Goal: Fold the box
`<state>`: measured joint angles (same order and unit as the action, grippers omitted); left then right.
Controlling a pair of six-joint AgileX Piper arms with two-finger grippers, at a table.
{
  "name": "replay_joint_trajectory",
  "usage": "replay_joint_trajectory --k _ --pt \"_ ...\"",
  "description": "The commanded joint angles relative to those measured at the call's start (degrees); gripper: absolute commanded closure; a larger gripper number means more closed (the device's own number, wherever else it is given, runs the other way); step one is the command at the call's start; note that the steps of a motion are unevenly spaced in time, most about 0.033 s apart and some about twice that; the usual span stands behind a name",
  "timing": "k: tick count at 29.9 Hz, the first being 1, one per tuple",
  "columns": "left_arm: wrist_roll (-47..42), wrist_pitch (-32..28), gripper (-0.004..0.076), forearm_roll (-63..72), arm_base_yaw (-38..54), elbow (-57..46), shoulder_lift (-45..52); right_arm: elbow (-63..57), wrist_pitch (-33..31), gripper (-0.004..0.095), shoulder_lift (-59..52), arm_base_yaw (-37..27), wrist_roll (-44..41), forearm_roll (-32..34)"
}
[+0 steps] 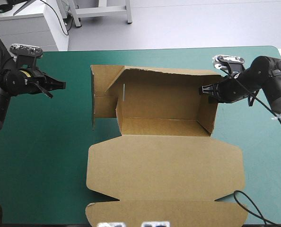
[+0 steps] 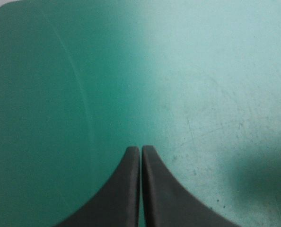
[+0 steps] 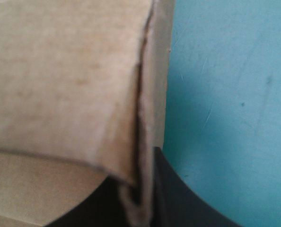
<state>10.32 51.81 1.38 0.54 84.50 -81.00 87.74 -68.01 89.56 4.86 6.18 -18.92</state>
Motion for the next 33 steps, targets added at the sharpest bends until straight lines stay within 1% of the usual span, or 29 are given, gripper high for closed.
replay_joint_trajectory --k 1,6,9,11,13,15,18,21,23,28,31,33 --pt "0.94 -3.29 0.0728 2.47 1.11 -0.64 2.14 4.01 -3.5 0.0907 1.25 0.37 -1.46 -2.15" --pt "0.94 -3.98 0.0728 2.09 1.11 -2.5 2.04 4.68 -2.94 0.0907 5.25 2.36 -1.41 -1.2" --pt "0.94 -4.32 0.0728 2.4 1.11 -3.2 2.04 5.72 -0.45 0.0904 7.85 3.9 -1.28 1.13" --pt "0.94 -4.41 0.0728 2.4 1.11 -3.56 2.04 5.88 2.19 0.0883 9.0 4.65 -0.28 1.88" --pt "0.94 -4.41 0.0728 2.4 1.11 -3.9 2.04 5.97 5.17 0.0845 10.0 5.36 -0.13 2.41" --pt "0.94 -4.34 0.0728 2.4 1.11 -4.03 2.04 5.97 8.31 0.0782 10.81 5.99 -0.13 3.16" --pt "0.94 -4.13 0.0728 2.4 1.11 -4.03 2.04 5.97 11.05 0.0653 11.32 6.57 -0.54 4.16" --pt "1.19 -3.78 0.0728 2.4 1.11 -4.03 2.04 6.66 12.04 0.0563 11.41 6.57 -0.55 4.89" --pt "1.33 -3.63 0.0728 2.4 1.11 -4.03 2.04 8.22 11.13 0.0537 11.41 6.57 -0.33 6.35" --pt "1.33 -3.33 0.0729 2.4 1.11 -4.03 2.04 15.58 6.38 0.0534 10.52 6.57 -0.35 9.41" --pt "1.33 -3.33 0.0729 2.4 1.11 -4.03 2.04 20.89 2.43 0.0534 10.0 6.57 -0.35 11.04" --pt "1.33 -3.33 0.0729 2.4 1.11 -4.03 2.04 23.94 -1.38 0.0534 9.73 6.57 -0.49 11.18"
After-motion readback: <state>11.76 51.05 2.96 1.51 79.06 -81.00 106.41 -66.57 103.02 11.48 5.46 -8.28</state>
